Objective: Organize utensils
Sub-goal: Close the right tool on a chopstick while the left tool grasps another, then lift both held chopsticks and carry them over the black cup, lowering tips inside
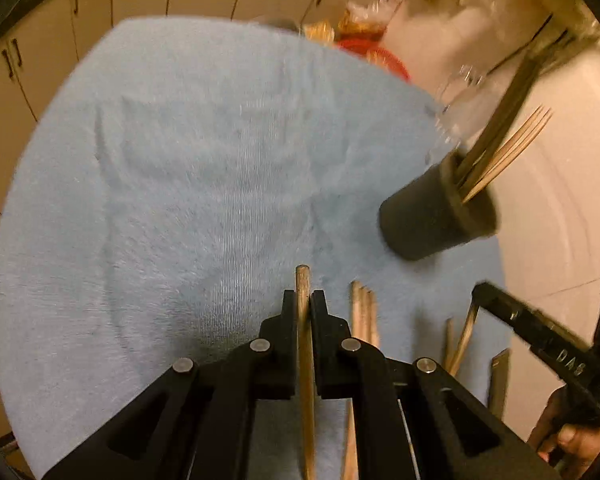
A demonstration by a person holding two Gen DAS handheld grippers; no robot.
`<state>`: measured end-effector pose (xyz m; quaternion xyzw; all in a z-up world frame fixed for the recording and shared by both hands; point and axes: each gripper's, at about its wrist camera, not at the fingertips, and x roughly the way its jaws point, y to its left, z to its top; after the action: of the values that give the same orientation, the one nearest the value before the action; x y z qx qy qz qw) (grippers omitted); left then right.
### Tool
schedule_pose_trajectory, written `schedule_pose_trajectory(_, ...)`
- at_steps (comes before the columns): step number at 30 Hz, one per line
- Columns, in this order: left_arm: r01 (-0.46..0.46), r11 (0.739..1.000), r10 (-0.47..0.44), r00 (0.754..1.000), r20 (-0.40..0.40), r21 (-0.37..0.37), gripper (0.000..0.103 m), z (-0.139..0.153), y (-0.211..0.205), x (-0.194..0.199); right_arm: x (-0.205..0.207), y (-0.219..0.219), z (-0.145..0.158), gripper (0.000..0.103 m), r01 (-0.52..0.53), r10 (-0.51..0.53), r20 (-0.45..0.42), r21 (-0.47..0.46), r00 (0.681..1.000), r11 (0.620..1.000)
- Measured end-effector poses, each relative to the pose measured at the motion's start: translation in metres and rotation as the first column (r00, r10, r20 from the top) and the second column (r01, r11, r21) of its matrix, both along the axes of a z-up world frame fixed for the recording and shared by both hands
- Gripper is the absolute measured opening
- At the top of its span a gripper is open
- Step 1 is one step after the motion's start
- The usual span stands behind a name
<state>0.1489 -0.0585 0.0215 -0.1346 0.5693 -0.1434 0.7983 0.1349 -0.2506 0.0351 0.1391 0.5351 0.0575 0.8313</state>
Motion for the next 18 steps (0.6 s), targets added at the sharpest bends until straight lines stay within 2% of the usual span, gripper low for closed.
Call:
schedule_pose_trajectory(8, -0.022, 0.999, 0.030, 0.986, 0.166, -0.047, 0.006, 0.076, 0.019, -0.028, -0.040, -0.018, 0.047, 0.009, 0.008, -0.011, 0.102, 0.021, 0.995, 1.000)
schedule_pose_trajectory(12, -0.026, 0.997, 0.039, 0.979, 0.200, -0.071, 0.006, 0.096, 0.025, -0.046, -0.055, -0.031, 0.063, 0.008, 0.024, -0.028, 0.137, 0.028, 0.990, 0.999)
schedule_pose_trajectory(18, -0.033, 0.995, 0.052, 0.973, 0.224, -0.091, 0.006, 0.103, 0.016, -0.055, -0.071, -0.051, 0.083, 0.008, 0.048, -0.056, 0.169, 0.054, 0.984, 0.997)
